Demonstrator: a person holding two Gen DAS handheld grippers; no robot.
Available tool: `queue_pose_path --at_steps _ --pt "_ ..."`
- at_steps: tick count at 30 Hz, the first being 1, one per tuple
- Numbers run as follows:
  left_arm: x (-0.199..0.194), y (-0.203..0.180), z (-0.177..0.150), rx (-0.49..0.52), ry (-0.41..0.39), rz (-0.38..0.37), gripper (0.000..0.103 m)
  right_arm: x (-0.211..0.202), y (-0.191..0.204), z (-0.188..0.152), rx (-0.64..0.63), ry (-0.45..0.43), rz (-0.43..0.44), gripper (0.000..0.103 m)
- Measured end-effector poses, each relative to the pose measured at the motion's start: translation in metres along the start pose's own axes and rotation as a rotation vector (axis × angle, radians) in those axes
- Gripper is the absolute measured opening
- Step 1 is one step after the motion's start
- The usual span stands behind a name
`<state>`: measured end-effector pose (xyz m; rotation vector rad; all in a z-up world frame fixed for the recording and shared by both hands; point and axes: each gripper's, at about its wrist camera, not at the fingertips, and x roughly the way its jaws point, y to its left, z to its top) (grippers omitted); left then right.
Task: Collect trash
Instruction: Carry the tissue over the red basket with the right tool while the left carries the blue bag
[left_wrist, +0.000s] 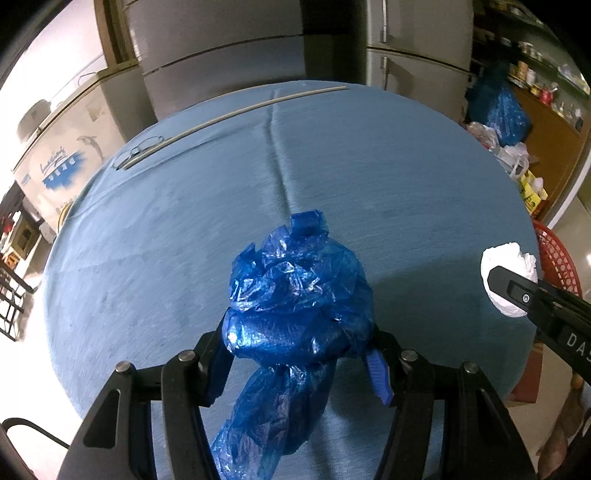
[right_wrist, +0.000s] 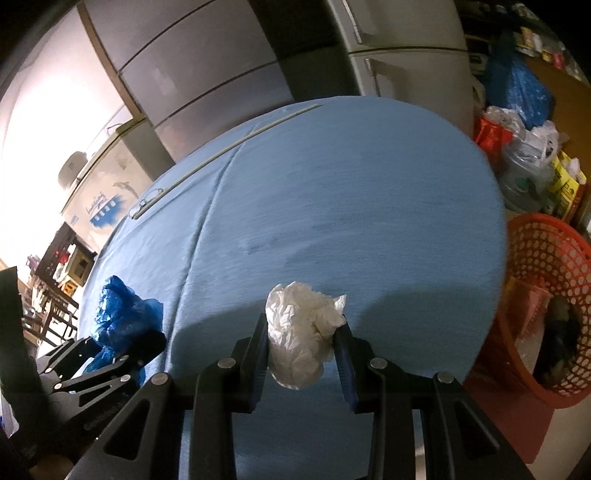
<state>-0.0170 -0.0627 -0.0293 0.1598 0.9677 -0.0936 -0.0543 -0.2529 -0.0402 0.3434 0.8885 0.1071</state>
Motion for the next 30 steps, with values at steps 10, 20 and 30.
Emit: queue_pose_path --at_steps 10,20,30 --pt "-0.004 -0.041 0.016 0.09 -0.019 -0.049 0.063 -0.025 -0.046 0.005 0.098 -0.054 -0.053 0.035" --pt "-0.009 -0.086 0.029 0.172 -0.027 -0.108 0.063 -0.051 -0.105 0.007 0.213 -0.103 -0.14 0.035" --pt "-0.009 -0.124 0.046 0.235 -0.029 -0.154 0.063 -0.071 -0.146 0.006 0.284 -0.137 -0.207 0.035"
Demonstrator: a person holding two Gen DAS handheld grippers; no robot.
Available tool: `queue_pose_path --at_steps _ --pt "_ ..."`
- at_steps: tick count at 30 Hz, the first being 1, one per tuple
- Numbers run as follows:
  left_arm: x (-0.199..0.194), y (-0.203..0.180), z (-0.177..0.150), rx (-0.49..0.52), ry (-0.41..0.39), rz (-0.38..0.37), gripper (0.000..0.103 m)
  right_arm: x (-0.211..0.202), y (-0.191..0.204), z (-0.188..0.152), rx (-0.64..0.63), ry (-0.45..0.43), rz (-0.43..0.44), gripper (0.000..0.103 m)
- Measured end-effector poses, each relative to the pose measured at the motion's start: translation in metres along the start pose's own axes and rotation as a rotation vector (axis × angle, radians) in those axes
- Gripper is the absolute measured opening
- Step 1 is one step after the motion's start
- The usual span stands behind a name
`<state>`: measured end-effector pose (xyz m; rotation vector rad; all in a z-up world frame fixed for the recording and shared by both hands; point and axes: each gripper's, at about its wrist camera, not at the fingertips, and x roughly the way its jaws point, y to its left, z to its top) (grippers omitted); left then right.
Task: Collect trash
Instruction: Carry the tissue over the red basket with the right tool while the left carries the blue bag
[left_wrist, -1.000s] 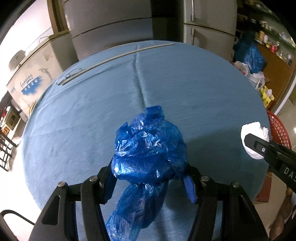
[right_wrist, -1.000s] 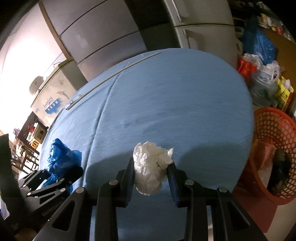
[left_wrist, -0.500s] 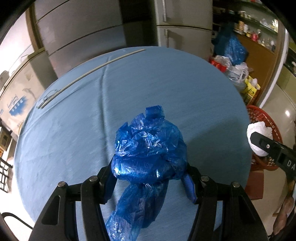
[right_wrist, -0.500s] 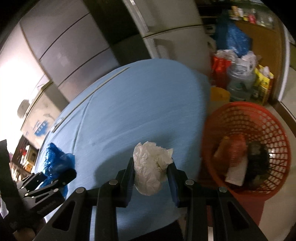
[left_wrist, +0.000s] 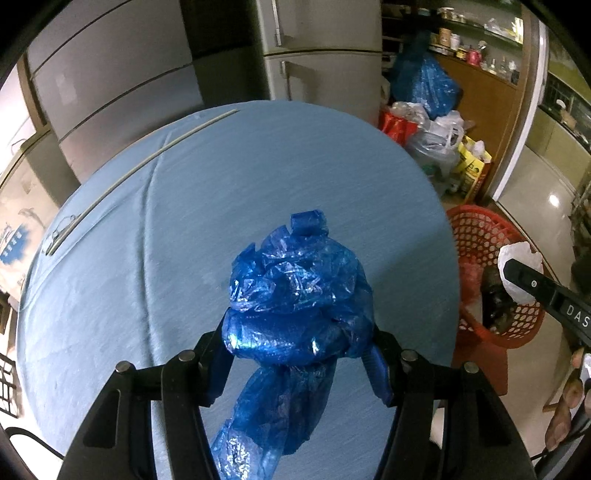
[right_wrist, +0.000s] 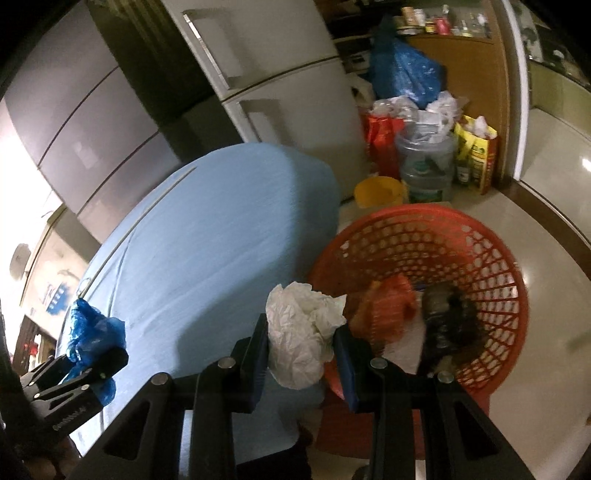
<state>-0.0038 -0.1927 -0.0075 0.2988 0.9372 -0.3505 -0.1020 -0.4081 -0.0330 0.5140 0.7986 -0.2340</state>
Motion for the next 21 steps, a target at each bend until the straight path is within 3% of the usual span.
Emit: queue_pose_path --at_steps 21 --pt "0.009 -0.078 0.04 0.135 -0.017 -0.098 0.063 -0.021 -0.082 0.027 0.122 -0.06 -0.132 0.035"
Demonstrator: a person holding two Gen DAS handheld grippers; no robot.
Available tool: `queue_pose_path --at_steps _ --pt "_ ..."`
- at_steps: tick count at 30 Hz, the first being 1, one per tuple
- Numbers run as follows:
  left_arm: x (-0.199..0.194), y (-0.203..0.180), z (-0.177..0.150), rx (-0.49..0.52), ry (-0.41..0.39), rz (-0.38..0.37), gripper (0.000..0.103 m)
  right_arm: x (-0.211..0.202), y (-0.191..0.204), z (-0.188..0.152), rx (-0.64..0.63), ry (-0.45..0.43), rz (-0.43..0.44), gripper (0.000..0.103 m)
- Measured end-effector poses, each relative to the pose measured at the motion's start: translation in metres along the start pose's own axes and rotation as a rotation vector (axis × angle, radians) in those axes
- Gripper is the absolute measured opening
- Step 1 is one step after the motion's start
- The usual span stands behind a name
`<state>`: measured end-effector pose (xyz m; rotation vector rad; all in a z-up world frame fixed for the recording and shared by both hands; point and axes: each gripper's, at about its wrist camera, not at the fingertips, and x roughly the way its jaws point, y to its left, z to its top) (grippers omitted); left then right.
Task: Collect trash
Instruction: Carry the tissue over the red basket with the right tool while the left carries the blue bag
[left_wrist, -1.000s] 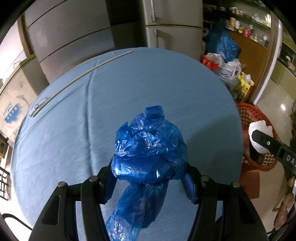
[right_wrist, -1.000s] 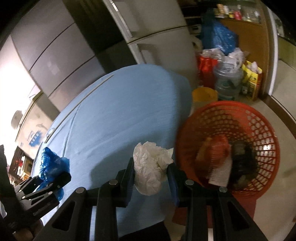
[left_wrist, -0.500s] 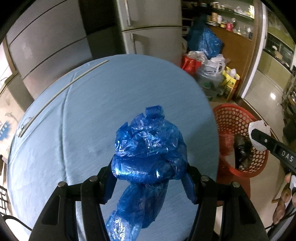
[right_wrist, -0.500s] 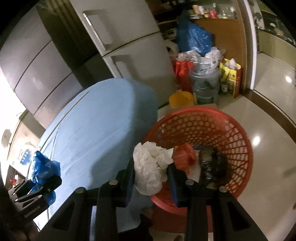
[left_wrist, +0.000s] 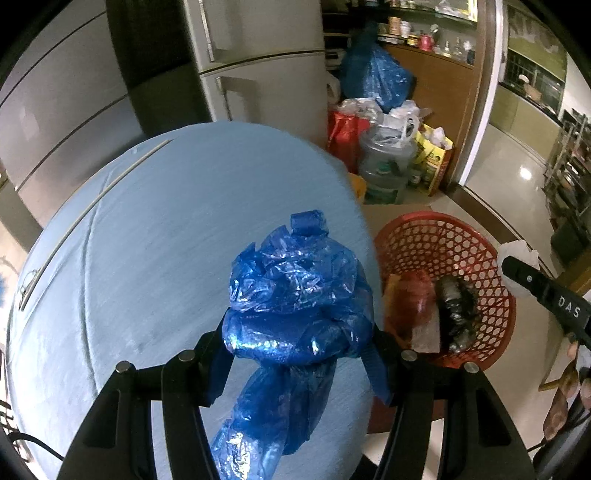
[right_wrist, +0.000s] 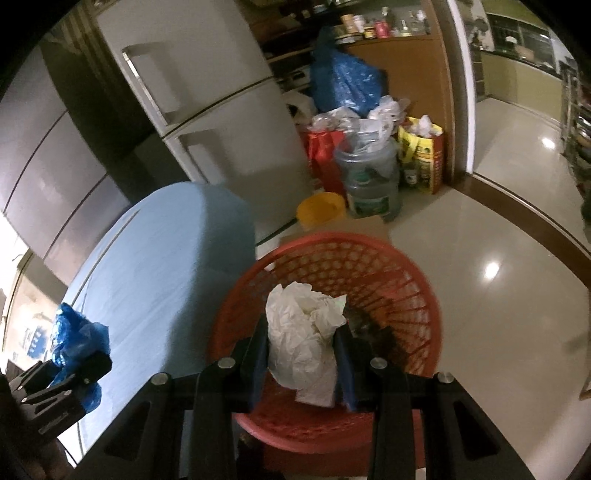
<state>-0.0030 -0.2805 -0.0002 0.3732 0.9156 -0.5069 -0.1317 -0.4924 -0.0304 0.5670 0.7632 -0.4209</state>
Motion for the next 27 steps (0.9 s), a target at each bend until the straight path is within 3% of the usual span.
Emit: queue_pose_path --at_steps 17,27 --pt "0.013 -0.045 0.026 0.062 0.002 -0.049 0.063 0.035 -0.025 0.033 -0.006 0.022 -0.038 0.035" --pt "0.024 -0.062 0.039 0.069 0.009 -0.082 0.063 0.045 -0.029 0.033 -0.011 0.053 -0.048 0.035"
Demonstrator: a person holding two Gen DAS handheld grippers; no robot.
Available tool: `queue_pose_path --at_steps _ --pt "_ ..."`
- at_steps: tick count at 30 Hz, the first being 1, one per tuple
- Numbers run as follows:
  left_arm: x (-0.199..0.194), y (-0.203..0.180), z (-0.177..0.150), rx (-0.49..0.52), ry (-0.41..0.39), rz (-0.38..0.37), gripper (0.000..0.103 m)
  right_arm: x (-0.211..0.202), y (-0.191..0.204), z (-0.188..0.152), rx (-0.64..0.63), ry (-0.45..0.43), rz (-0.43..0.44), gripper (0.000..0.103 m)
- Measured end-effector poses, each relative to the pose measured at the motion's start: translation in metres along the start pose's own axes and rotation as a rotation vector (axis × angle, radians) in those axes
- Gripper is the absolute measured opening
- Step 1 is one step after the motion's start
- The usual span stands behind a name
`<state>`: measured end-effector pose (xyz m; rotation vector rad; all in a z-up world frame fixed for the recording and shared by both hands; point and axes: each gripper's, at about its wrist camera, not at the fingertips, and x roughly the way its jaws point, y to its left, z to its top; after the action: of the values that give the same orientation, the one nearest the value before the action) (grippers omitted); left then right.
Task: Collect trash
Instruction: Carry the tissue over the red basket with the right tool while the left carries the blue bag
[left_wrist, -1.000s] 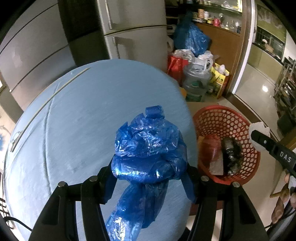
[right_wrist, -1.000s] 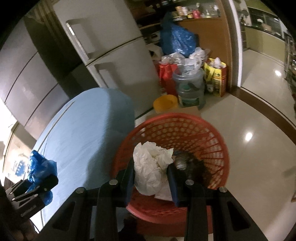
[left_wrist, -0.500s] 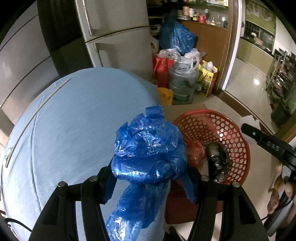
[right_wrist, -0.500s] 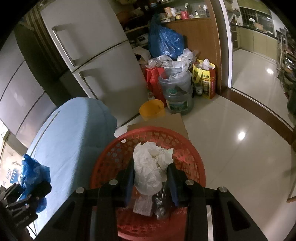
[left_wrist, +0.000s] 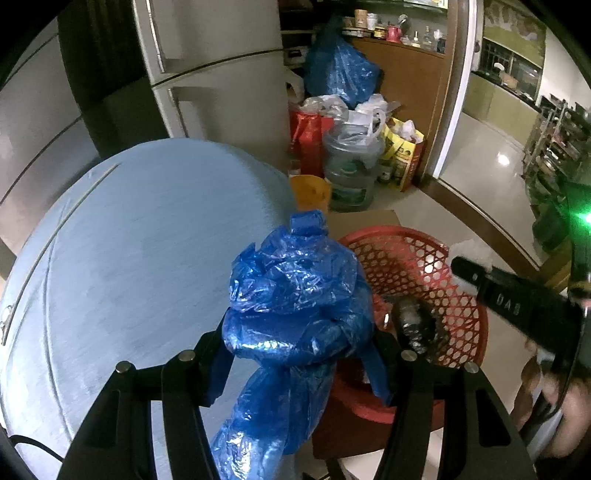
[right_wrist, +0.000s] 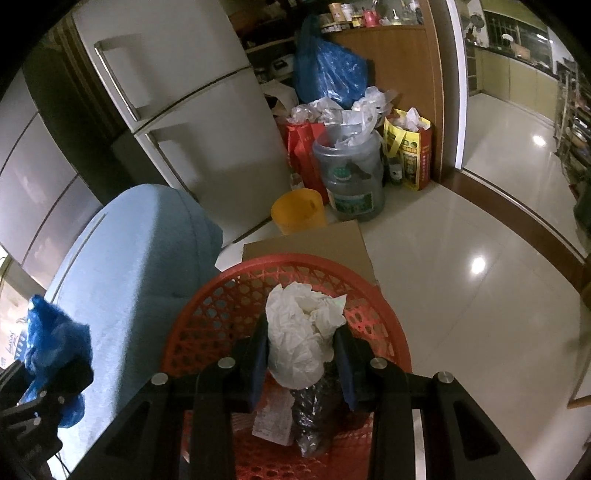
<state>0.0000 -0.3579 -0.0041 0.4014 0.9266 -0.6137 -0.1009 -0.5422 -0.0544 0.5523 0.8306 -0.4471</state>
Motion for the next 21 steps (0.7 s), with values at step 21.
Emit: queue_pose_path --at_steps 21 --pt "0.016 -0.019 0.012 0.024 0.016 -0.03 0.063 0.023 -0.011 0.005 0.014 0.051 -0.031 0.063"
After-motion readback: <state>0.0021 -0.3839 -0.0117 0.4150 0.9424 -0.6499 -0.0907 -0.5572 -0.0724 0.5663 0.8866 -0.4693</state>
